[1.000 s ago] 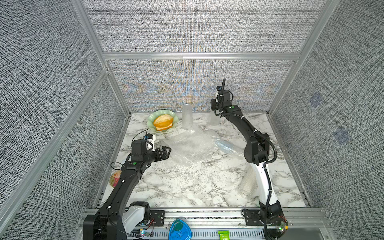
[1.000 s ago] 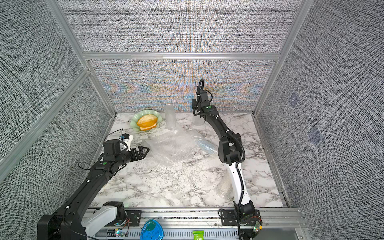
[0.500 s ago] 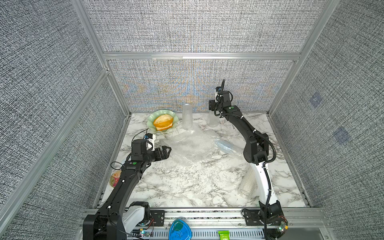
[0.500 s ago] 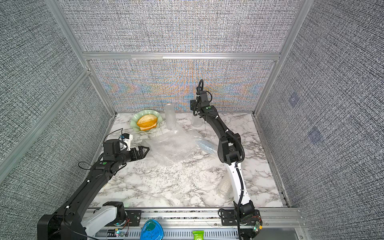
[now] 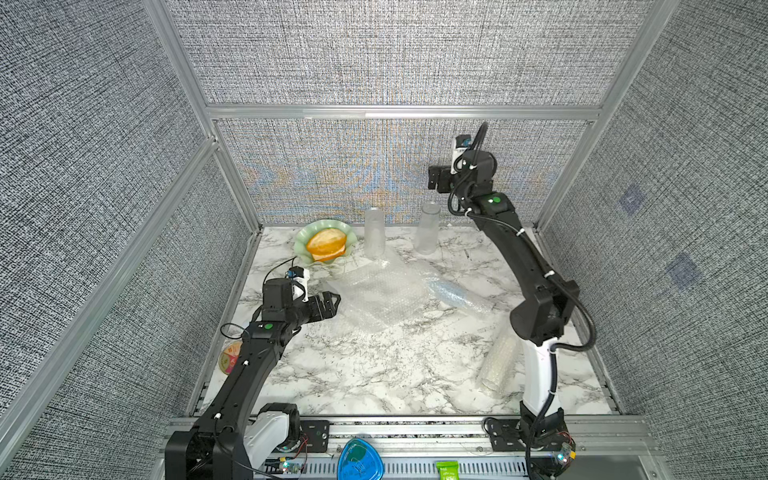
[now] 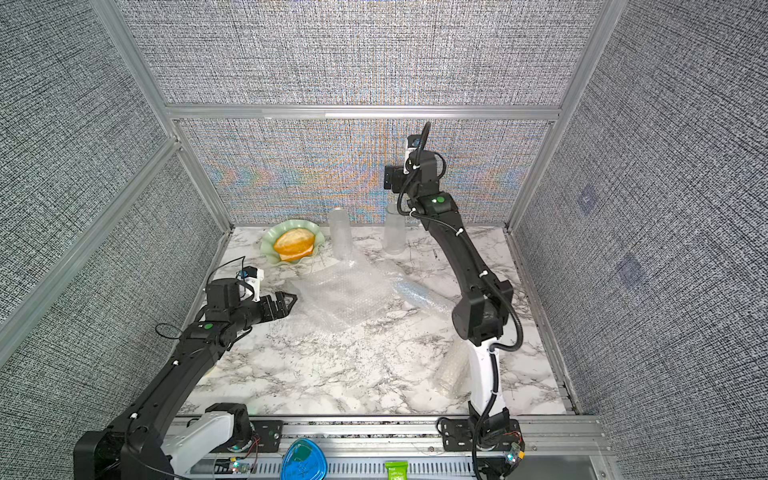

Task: Unwrap the vase from the bubble wrap
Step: Place the vase at the center of the board, then pick up the bubble wrap from the center of the board.

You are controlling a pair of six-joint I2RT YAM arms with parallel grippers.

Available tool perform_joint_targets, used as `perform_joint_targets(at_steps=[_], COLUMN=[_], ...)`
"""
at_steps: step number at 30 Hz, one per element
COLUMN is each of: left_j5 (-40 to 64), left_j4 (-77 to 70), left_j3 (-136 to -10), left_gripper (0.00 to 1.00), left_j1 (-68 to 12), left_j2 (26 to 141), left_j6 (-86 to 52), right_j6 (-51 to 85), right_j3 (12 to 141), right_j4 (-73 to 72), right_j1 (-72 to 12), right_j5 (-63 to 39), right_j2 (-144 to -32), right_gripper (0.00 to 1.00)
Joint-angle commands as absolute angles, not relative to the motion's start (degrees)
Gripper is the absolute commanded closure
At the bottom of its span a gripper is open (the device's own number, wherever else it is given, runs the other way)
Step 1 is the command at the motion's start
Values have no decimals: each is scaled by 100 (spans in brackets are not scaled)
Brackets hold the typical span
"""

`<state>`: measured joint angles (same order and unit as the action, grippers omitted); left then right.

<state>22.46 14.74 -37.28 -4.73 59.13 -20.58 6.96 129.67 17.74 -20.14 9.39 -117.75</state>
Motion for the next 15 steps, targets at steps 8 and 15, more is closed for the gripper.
perform_joint_targets(at_steps=[8,15], left_j5=[2171,2233], left_j4=[1529,1474], left_j3=[-3773,-3723], left_gripper=[0,1], left_j1=[-471,-474], left_j2=[5939,5875], left_j6=[-2085,-2101], right_j6=[744,4], right_j3=[9177,7727], right_j4=[2588,3188], right_j1=[-2203,-2211], right_j5=[933,477], right_j2=[-9102,-8860], right_gripper=[5,4])
